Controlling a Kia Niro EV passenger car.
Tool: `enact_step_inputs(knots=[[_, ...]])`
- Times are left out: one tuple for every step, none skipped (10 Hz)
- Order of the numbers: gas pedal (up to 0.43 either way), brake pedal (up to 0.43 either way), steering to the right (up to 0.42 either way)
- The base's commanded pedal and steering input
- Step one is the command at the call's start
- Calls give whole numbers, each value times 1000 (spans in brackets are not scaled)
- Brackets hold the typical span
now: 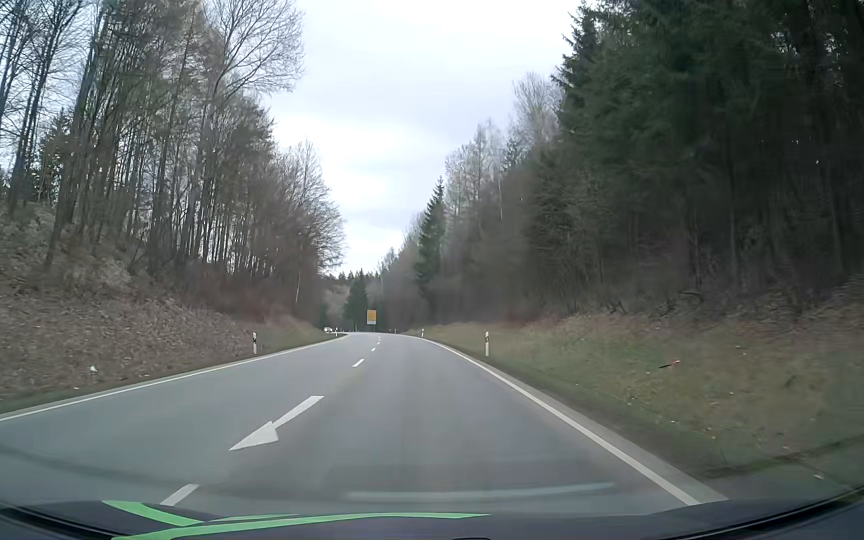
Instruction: Follow the waypoints while adhering to traffic rules and regulations
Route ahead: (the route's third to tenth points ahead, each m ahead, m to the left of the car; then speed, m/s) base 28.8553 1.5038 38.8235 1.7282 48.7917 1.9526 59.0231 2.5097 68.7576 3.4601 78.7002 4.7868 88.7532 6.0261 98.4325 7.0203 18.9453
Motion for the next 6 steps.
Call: enact_step_inputs(knots=[[169, 0, -6], [169, 0, -6], [169, 0, -6], [169, 0, -6], [169, 0, -6], [169, 0, -7]])
